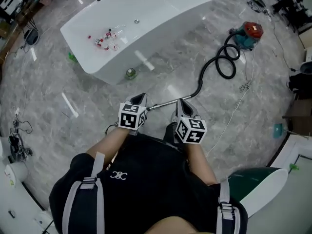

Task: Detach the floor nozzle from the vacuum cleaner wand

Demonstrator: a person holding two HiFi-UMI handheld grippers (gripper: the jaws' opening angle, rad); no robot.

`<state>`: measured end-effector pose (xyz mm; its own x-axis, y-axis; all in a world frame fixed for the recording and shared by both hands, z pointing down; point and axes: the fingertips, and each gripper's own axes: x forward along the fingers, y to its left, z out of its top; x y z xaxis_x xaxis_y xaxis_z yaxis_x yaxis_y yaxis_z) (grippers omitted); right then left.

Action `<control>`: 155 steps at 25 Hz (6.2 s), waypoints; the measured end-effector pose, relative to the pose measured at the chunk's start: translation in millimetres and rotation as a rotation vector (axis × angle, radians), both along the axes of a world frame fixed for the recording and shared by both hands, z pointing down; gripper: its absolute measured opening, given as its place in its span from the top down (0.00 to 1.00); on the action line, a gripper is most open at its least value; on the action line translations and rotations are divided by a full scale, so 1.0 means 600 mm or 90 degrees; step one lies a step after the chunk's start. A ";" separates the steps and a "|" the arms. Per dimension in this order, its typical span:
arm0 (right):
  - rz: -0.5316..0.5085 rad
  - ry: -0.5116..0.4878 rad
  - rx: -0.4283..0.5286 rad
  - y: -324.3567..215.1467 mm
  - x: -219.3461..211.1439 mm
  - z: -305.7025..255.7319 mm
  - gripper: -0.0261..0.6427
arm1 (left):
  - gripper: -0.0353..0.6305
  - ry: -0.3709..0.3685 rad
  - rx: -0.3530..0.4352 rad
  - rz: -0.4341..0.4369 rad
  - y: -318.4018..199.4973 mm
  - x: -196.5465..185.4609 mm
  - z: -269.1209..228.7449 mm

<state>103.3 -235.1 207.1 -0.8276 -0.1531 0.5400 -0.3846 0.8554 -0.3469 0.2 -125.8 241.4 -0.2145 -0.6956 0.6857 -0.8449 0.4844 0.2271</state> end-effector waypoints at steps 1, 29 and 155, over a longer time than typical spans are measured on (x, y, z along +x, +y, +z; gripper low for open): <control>-0.001 0.013 -0.017 -0.021 0.011 0.020 0.95 | 0.94 0.008 -0.021 -0.001 -0.016 0.007 0.017; -0.771 0.404 0.232 -0.057 0.002 1.013 0.95 | 0.94 0.172 -0.226 -0.195 -0.029 0.086 0.880; -1.053 0.381 0.247 0.134 -0.046 1.106 0.88 | 0.76 0.294 0.345 -0.651 0.363 -0.122 0.830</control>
